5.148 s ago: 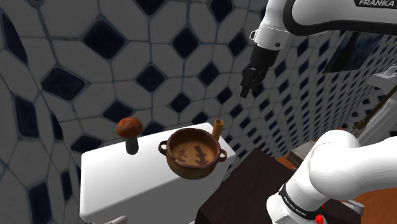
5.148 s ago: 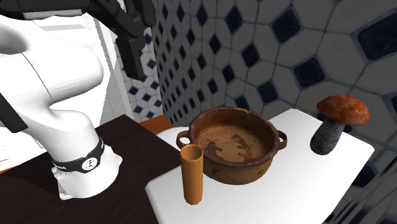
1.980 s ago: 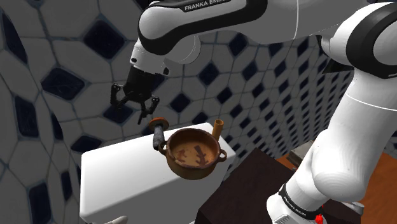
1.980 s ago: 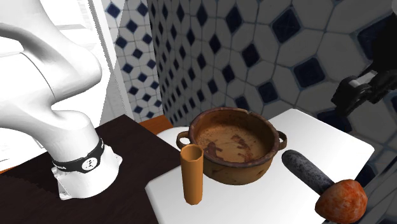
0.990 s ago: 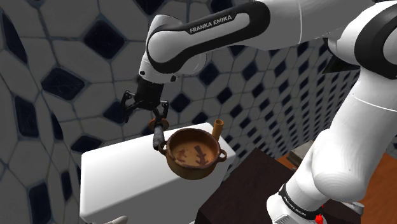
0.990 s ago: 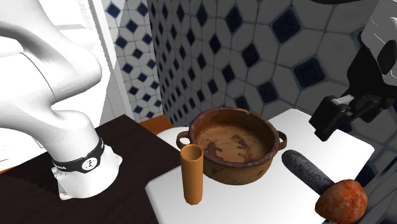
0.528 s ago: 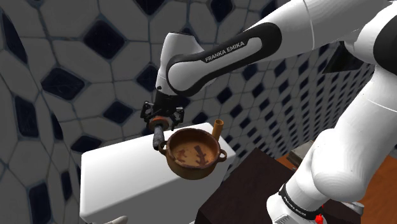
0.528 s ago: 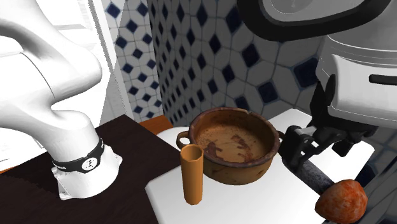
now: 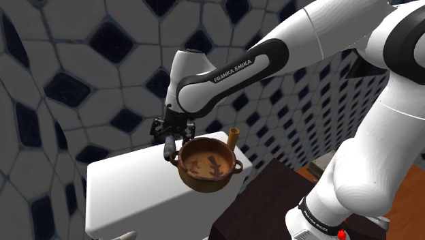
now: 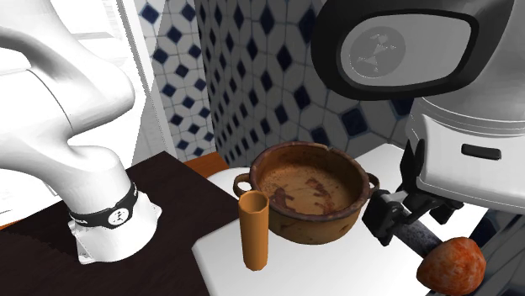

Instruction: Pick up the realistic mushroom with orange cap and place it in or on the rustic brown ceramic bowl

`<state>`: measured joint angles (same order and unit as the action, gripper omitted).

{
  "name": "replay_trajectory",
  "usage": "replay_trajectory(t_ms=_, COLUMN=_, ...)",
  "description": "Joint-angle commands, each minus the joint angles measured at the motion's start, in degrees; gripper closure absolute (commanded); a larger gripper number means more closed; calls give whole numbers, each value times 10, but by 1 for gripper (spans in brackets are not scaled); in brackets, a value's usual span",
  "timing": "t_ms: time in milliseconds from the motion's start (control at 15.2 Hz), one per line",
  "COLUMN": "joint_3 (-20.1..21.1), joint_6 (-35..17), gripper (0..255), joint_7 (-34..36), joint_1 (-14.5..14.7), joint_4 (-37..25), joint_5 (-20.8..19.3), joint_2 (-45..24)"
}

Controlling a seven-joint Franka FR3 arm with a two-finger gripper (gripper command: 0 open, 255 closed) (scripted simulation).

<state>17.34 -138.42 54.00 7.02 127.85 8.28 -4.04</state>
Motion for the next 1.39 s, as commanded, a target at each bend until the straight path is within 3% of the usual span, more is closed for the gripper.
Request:
replay_trajectory(t_ms=0, joint_3=0, joint_6=-3, gripper=0, joint_7=0, joint_1=0, joint_4=0, joint_5=-1, joint_2=-2)
replay_trajectory(t_ms=330, joint_3=0, joint_6=-3, gripper=0, joint_7=0, joint_1=0, joint_4=0, joint_5=-1, joint_2=-2)
replay_trajectory(t_ms=396, joint_3=0, joint_6=-3, gripper=255, joint_7=0, joint_1=0, joint_4=0, joint_5=-1, joint_2=-2)
replay_trajectory(t_ms=990, joint_3=0, joint_6=-3, gripper=255, joint_7=0, joint_1=0, joint_4=0, joint_5=-1, joint_2=-2)
replay_trajectory(t_ms=1320, joint_3=0, joint_6=35, gripper=255, joint_7=0, joint_1=-1, joint_4=-15, joint_5=4, joint_2=21)
